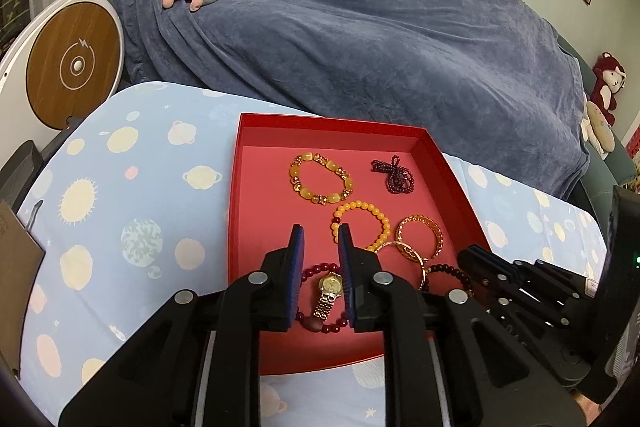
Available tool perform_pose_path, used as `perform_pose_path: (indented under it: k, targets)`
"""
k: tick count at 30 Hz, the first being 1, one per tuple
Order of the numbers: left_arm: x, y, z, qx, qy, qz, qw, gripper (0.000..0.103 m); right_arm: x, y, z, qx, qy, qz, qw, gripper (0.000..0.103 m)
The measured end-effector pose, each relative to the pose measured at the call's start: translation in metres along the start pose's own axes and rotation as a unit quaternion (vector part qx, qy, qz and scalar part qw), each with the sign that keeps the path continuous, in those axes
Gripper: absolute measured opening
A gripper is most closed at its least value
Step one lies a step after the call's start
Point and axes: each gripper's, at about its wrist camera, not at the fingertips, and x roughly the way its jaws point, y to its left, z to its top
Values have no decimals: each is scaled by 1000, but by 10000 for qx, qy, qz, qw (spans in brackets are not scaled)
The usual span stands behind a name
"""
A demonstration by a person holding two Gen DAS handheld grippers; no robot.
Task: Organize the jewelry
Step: 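Open both tools to release the bracelet and bangle in the box, then move both tools down to the two small gold hoop earrings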
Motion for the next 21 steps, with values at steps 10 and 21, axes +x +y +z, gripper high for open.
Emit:
perform_pose_path:
  k: [10, 21]
  targets:
    - [-21, -17, -31, 326, 96, -96, 9994, 18, -61, -30, -55, 22, 166, -114, 9998, 9]
    - [-37, -40, -75, 672, 254, -309, 9969, 36, -77, -35, -144, 488, 720, -21, 9962, 42]
